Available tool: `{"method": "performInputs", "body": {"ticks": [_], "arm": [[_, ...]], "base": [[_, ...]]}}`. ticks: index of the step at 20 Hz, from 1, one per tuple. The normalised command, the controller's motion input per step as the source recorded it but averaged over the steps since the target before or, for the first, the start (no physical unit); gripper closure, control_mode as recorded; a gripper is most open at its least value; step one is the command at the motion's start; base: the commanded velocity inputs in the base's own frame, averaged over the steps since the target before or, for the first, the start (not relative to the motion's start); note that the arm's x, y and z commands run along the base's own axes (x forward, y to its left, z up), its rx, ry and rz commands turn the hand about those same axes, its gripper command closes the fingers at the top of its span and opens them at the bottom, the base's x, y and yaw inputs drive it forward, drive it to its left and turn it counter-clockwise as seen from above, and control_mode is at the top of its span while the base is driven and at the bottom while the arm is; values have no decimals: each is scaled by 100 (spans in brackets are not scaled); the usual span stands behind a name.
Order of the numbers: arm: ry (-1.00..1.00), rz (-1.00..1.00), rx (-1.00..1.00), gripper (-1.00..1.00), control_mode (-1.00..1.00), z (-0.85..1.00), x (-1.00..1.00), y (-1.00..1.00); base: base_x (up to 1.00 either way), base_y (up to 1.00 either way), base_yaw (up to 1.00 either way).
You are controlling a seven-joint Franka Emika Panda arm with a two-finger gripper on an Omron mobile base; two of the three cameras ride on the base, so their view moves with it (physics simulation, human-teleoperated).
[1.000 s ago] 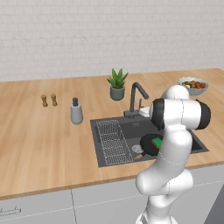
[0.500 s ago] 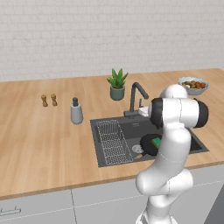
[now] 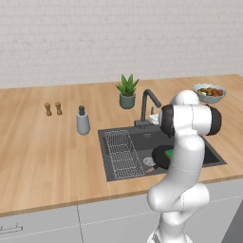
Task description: Pick the pan and sponge and place them into the sink. Then turn on the water.
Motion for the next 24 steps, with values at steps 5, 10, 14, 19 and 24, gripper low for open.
{"method": "performInputs", "body": {"ticks": [5, 10, 14, 19, 24], "arm": [[0, 0, 0, -100, -100, -3, 7, 6], [0, 0, 0, -100, -100, 0, 14, 6], [0, 0, 0, -100, -100, 0, 18, 0], [0, 0, 0, -100, -100, 0, 18, 2], [0, 0, 0, -100, -100, 0, 15, 4]], "base": [[0, 0, 0], [0, 0, 0], [0, 0, 0], [0, 0, 0], [0, 0, 0]]}}
